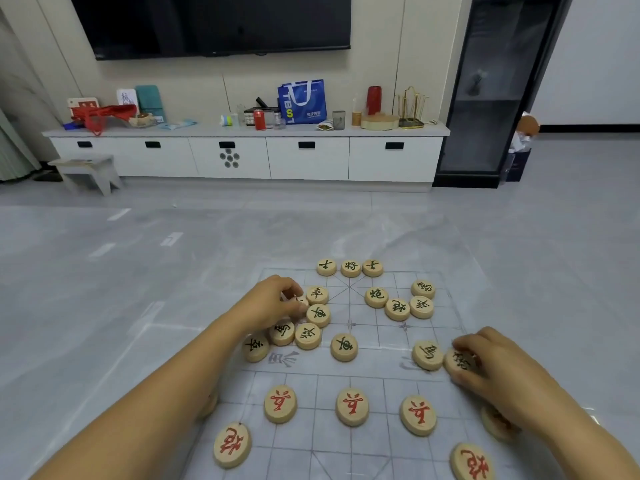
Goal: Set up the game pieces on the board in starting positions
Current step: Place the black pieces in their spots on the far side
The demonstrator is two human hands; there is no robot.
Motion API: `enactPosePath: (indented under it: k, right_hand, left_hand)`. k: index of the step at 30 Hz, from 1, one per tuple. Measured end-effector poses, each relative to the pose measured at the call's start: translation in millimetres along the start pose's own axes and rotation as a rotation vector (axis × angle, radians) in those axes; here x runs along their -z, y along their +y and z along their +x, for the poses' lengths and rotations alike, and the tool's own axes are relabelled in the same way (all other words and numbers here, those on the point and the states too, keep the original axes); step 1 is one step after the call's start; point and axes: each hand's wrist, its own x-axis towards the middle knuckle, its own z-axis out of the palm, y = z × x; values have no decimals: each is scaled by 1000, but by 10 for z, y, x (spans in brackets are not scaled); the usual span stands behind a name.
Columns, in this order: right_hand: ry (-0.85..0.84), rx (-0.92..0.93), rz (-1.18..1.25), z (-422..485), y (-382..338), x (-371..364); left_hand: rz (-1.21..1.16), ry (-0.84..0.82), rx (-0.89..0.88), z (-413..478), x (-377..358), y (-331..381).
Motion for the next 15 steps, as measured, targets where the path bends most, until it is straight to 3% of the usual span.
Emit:
enactPosePath:
  k: [6, 10, 15]
  right_hand:
    - [50, -74, -7, -28, 122, 55]
    - [29, -79, -7, -25, 114, 54]
    - [-10, -36, 95, -32, 130, 23]
  left_hand:
    - [55, 113, 14, 41, -18, 119]
    - [142, 185, -186, 65, -198, 429]
    - [261, 95, -392, 230, -634, 1101]
